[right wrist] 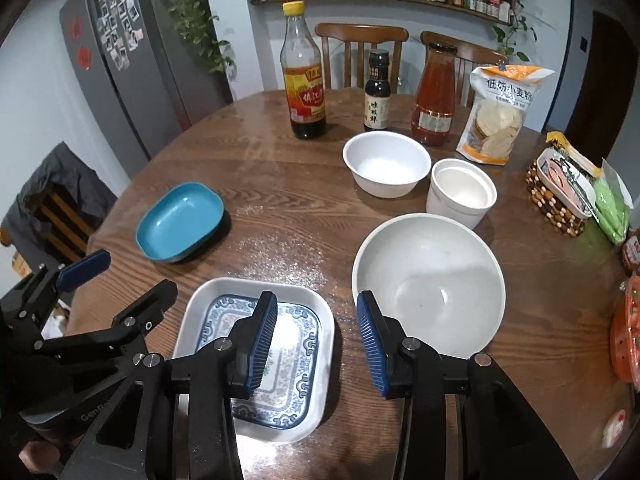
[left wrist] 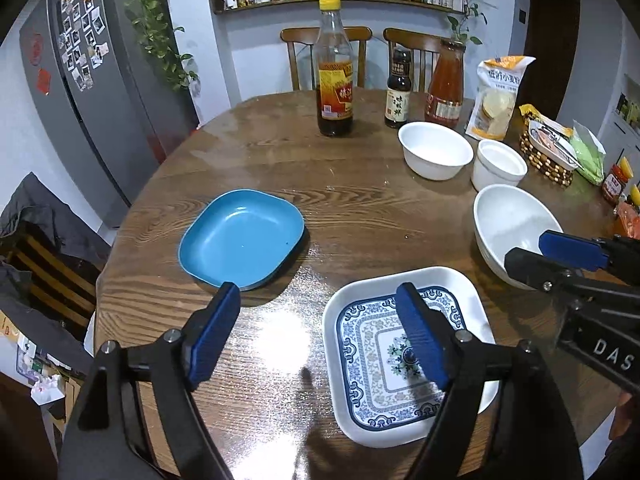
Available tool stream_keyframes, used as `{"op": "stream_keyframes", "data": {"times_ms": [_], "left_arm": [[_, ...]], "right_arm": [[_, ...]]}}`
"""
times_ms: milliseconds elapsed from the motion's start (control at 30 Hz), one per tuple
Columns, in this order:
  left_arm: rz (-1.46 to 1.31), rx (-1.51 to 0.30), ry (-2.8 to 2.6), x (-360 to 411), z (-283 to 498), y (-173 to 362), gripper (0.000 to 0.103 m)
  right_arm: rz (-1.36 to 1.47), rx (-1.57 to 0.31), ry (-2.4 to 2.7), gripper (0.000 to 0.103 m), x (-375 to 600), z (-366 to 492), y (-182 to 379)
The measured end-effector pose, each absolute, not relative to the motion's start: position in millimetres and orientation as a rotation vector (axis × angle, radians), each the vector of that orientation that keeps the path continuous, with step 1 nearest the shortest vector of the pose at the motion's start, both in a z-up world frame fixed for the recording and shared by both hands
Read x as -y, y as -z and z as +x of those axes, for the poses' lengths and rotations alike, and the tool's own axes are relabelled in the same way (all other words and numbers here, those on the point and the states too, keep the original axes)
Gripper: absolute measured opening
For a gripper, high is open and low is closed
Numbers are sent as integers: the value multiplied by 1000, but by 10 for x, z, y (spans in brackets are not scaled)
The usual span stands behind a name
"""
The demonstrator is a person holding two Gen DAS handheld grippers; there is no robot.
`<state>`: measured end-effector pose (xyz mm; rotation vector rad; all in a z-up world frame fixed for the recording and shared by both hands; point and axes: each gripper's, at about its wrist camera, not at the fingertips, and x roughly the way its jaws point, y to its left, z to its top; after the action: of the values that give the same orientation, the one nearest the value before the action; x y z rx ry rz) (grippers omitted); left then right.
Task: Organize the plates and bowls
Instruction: 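Open the left gripper and withdraw from the stacked plates, then move the left gripper to the teal dish and close on its rim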
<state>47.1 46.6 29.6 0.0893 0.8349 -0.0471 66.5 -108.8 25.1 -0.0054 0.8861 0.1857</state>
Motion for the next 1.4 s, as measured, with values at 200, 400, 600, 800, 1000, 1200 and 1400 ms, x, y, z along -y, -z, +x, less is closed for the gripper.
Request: {"op": "stream_keyframes", "data": {"times_ms": [200, 400, 600, 800, 1000, 1200, 1400], "left_arm": [[64, -830, 19, -545, 460, -353, 80], [29, -850, 7, -644, 490, -339, 80], [18, -869, 1, -719, 532, -292, 80], [-3, -887, -18, -861, 609, -228, 80], [-101, -945, -75, -1199, 749, -78, 80], [-196, -992, -160, -1647, 939, 104, 80], [-258, -1031, -206, -2009, 1265, 270, 78]], "right_arm": [[21, -890, -209, 42, 1097, 660, -269], [24, -892, -223, 42, 1063, 669, -266], [30, -907, -244, 42, 1008, 714, -242], [3, -930, -257, 42, 862, 822, -208], [-12, -983, -288, 42, 681, 1013, -98], [-18, -1051, -346, 42, 384, 1299, 90], [67, -1129, -415, 42, 122, 1710, 365]]}}
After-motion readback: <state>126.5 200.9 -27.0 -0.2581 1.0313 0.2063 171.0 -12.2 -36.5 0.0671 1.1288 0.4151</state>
